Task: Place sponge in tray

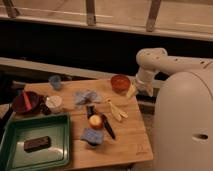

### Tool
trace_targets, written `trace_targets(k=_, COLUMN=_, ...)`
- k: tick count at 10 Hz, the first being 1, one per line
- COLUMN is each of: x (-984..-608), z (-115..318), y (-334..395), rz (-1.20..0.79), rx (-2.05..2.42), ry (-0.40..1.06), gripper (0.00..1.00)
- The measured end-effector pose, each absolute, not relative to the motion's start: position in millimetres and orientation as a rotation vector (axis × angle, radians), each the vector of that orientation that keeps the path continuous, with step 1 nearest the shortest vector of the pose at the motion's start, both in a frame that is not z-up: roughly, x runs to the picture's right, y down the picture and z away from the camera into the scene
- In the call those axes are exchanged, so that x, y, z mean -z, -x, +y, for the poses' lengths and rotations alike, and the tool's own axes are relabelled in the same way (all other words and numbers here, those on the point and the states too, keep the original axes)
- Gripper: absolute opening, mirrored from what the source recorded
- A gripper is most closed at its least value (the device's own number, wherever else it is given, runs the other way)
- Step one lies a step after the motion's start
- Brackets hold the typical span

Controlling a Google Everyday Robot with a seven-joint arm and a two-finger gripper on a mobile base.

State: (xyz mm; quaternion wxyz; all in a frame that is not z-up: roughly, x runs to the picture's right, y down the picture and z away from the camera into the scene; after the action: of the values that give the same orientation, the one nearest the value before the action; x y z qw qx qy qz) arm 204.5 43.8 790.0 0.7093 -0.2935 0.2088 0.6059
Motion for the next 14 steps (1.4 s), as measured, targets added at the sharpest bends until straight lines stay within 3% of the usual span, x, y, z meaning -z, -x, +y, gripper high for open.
trace_targets(k=14, x=-780.5, z=40.7, y=-195.6, rz=0.441, rx=-1.300, ry=0.636, gripper=0.80)
